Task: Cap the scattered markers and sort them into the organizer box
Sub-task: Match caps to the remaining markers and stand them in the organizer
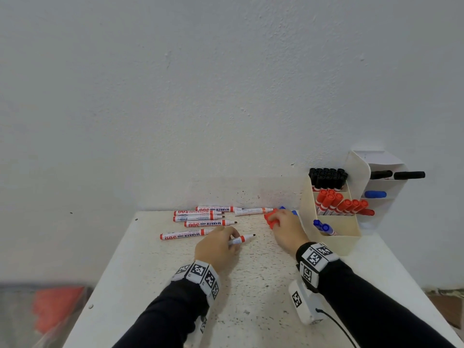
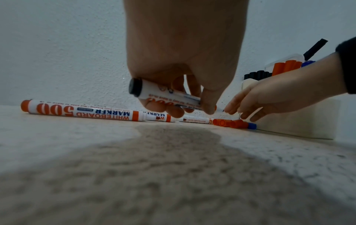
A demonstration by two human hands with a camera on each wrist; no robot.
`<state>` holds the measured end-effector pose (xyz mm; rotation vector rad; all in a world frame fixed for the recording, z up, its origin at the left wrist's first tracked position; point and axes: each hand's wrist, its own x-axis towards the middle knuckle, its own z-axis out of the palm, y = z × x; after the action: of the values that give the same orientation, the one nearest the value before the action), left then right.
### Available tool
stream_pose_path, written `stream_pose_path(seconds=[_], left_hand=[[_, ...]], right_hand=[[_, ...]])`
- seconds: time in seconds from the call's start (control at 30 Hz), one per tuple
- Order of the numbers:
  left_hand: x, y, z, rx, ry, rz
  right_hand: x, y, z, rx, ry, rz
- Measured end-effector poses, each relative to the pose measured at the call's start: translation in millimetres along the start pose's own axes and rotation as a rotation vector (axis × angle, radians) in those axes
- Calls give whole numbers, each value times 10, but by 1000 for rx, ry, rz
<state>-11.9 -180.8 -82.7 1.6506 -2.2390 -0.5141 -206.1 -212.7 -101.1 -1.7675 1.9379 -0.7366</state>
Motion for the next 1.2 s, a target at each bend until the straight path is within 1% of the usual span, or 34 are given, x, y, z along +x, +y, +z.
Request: stream_pose_path(seconds=[0.1, 0.13, 0.2, 0.27, 0.33, 0.47, 0.57, 0.7, 0.9, 1.0, 1.07, 1.17, 1.2], left_hand=[[10, -1, -5, -5, 11, -10], [12, -2, -7, -3, 14, -14], [14, 1, -10, 1, 18, -14], [14, 5, -13, 10, 13, -11], [16, 4, -12, 12, 8, -10], [18, 10, -1, -7, 6, -17], [18, 16, 10, -4, 4, -12], [14, 13, 14, -6, -1, -14], [21, 20, 17, 1, -10, -20], [13, 24, 18, 4, -9, -20], [10, 26, 18, 2, -1, -23], [1, 34, 15, 1, 5, -25], [0, 40, 14, 0, 7, -25]], right_hand=[[93, 29, -8, -39, 92, 32], [111, 23, -21, -105, 86, 49], [133, 0, -42, -284, -12, 113], [142, -41, -42, -409, -109, 171], [168, -55, -13, -457, -128, 194], [199, -79, -28, -466, -133, 267], [196, -92, -26, -454, -139, 259], [220, -106, -36, -417, -55, 244], [207, -85, -19, -448, -99, 246], [194, -105, -27, -421, -50, 243], [189, -107, -49, -384, 35, 206], [177, -120, -90, -218, 217, 62], [168, -127, -102, -148, 246, 34]])
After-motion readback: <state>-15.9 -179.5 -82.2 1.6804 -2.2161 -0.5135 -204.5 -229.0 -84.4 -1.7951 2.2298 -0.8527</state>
